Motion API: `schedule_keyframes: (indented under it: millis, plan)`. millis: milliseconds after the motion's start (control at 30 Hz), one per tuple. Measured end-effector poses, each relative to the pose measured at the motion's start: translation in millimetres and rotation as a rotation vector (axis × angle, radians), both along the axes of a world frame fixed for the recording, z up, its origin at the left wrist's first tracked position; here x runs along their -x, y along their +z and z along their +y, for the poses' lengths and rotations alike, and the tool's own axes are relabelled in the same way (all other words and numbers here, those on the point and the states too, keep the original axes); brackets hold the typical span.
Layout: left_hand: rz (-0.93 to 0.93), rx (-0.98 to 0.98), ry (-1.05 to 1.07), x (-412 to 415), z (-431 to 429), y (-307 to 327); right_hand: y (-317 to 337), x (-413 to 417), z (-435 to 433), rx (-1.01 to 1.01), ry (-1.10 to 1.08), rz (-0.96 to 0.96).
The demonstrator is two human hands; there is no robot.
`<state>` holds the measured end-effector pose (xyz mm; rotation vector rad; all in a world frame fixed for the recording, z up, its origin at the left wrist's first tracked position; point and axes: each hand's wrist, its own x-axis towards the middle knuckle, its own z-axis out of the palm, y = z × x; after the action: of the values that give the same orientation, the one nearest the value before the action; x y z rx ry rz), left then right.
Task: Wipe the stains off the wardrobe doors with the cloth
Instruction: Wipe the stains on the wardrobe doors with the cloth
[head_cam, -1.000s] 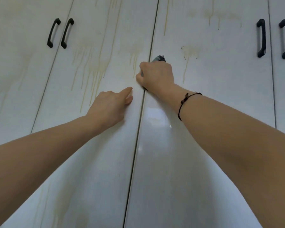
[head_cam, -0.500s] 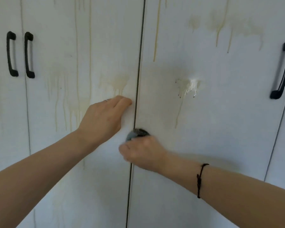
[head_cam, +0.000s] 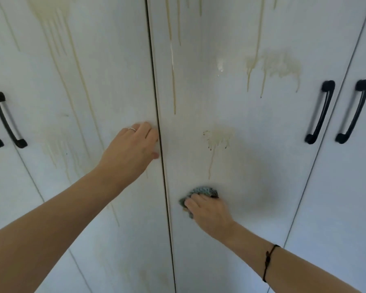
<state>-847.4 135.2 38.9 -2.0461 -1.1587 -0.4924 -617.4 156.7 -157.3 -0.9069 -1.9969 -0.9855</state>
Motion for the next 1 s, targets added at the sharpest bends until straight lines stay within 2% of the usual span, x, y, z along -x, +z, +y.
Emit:
schedule_keyframes:
  millis: [67, 167, 200, 233, 267, 400, 467, 533, 700, 767, 833, 900, 1000]
  plan:
    - [-0.017, 0.114, 0.041, -10, -3, 11, 43, -19, -5, -0.070, -0.078, 0.157]
    - [-0.084, 0.195, 0.100, -24, -6, 21, 106, -21, -8, -0.089, -0.098, 0.595]
    - [-0.092, 0.195, 0.129, -27, -6, 21, 112, -15, -8, -0.075, -0.088, 0.704]
    - [-0.082, 0.196, 0.165, -29, -4, 21, 104, -9, -6, -0.070, -0.087, 0.729]
    - [-0.071, 0.202, 0.196, -31, -5, 22, 83, -2, -5, -0.040, -0.086, 0.669]
    - [0.034, 0.160, 0.276, -33, -2, 21, -40, -1, -21, 0.297, -0.050, 0.129]
    - [0.046, 0.128, 0.273, -31, 4, 20, -53, -10, -25, 0.361, -0.094, 0.013]
    - [0.051, 0.147, 0.260, -31, 4, 19, -22, -10, -23, 0.305, -0.097, 0.027]
    - [-0.014, 0.179, 0.178, -31, -3, 20, 129, 31, -4, -0.069, -0.005, 0.490]
    - [-0.028, 0.195, 0.173, -28, -3, 22, 146, 49, 6, -0.122, 0.056, 0.565]
    - [-0.036, 0.222, 0.174, -24, -2, 23, 110, 62, 10, -0.088, 0.075, 0.383]
    - [-0.055, 0.233, 0.155, -24, 0, 23, 50, 57, 6, 0.074, 0.088, 0.140]
    - [-0.072, 0.254, 0.142, -27, -3, 23, 5, 34, -1, 0.210, 0.079, -0.005]
